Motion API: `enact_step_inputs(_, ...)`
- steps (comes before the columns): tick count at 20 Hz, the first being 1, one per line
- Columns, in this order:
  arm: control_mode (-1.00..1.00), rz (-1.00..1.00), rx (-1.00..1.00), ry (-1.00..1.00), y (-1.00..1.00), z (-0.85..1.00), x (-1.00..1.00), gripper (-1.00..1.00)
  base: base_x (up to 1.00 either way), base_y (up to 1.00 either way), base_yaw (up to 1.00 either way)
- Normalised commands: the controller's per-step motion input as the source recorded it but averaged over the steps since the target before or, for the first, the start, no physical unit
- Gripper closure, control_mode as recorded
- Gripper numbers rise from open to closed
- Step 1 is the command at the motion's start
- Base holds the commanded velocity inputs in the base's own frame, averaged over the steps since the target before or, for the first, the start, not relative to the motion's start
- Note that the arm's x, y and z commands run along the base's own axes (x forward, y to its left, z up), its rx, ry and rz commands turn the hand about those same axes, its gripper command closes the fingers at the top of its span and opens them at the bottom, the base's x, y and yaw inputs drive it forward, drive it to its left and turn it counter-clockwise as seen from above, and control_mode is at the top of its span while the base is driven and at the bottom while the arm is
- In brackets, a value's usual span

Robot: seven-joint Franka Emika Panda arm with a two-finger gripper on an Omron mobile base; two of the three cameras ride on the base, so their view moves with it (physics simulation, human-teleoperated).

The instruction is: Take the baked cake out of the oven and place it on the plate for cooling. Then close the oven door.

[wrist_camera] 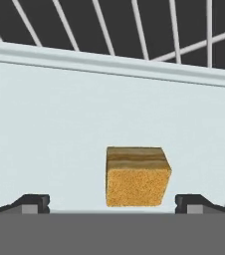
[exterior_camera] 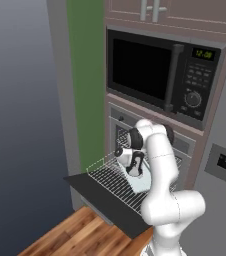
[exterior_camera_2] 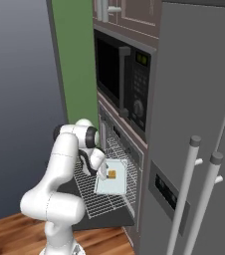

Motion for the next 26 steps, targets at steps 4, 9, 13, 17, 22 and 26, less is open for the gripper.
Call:
enact_step_inputs(4, -1.0, 0.0, 0.0, 0.0, 0.0, -0.25, 0.25, -1.0, 0.0, 0.0, 0.0)
enact_step_inputs(9, -1.0, 0.0, 0.0, 0.0, 0.0, -0.21, 0.16, -1.0, 0.0, 0.0, 0.0)
enact_step_inputs(13, -1.0, 0.0, 0.0, 0.0, -0.17, -0.05, 0.0, -1.0, 0.0, 0.0, 0.0)
enact_step_inputs(17, -1.0, 0.0, 0.0, 0.0, -0.21, -0.07, 0.01, -1.0, 0.0, 0.0, 0.0)
enact_step_inputs(22, -1.0, 0.0, 0.0, 0.0, -0.13, -0.16, 0.04, -1.0, 0.0, 0.0, 0.0)
enact_step_inputs(26, -1.0, 0.0, 0.0, 0.0, -0.01, -0.18, 0.13, -1.0, 0.0, 0.0, 0.0)
